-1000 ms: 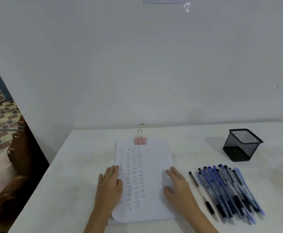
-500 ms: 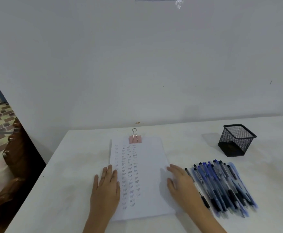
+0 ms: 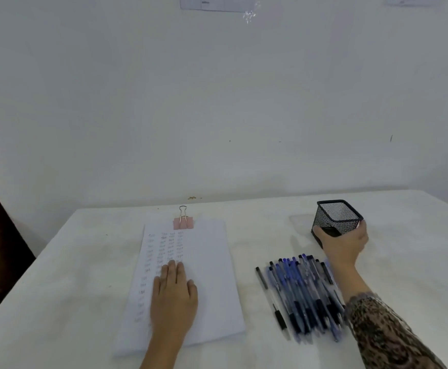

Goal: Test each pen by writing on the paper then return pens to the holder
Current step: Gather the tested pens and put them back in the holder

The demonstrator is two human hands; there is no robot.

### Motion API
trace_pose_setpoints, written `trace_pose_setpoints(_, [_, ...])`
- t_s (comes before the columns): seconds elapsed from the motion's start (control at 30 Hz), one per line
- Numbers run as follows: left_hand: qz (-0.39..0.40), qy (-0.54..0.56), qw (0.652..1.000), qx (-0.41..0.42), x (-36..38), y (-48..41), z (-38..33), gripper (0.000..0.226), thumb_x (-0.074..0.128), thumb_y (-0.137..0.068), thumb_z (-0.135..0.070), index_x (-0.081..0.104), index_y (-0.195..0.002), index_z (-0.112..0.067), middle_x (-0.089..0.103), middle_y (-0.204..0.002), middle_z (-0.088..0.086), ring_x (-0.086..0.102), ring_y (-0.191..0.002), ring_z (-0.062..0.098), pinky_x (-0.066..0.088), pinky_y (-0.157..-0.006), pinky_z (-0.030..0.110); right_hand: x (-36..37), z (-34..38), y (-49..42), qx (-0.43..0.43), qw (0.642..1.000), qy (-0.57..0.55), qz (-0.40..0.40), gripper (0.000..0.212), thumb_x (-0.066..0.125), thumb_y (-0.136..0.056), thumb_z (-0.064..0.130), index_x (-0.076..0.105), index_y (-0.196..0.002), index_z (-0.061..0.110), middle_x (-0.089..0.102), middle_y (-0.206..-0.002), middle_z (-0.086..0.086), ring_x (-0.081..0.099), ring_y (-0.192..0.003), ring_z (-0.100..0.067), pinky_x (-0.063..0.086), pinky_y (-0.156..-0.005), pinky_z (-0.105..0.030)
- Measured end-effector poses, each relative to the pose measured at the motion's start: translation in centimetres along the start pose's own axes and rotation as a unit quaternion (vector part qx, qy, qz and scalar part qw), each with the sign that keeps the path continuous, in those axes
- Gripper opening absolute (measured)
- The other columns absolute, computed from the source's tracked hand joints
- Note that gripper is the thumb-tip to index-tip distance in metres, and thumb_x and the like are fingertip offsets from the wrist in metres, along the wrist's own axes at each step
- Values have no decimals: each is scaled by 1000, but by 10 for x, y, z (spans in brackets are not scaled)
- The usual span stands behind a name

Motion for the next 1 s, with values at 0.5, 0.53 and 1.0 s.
trace_pose_setpoints(0.5, [-21,17,1000,-6,-2,4,1,66,6,-89,-41,19,-147,-11,13,-156,4,9,-145,17,2,-117,29,50,43,25,-42,993,-2,108,92,88,-58,22,33,-129,3,38,-129,-15,40,-119,-32,43,-98,-44])
trace_pose_setpoints(0.53, [-21,29,999,-10,-3,4,2,70,4,-86,-43,20,-147,-12,14,-156,3,10,-145,16,2,-116,28,57,45,33,-47,992,4,120,91,88,-58,23,33,-128,3,38,-129,-16,40,-119,-32,43,-97,-42])
trace_pose_setpoints(1.0, [40,193,980,-24,-21,-32,-52,58,46,-93,-28,24,-145,-14,23,-152,7,16,-141,23,16,-114,36,75,42,76,-47,968,139,203,106,86,-62,36,20,-139,3,29,-136,-21,31,-125,-36,34,-92,-37])
Point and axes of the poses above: each hand's wrist, its own y-axis away from the middle knuckle, its own x-axis out of the palm, z = x × y, the point moved 1 cm from there along -y, towards the middle knuckle
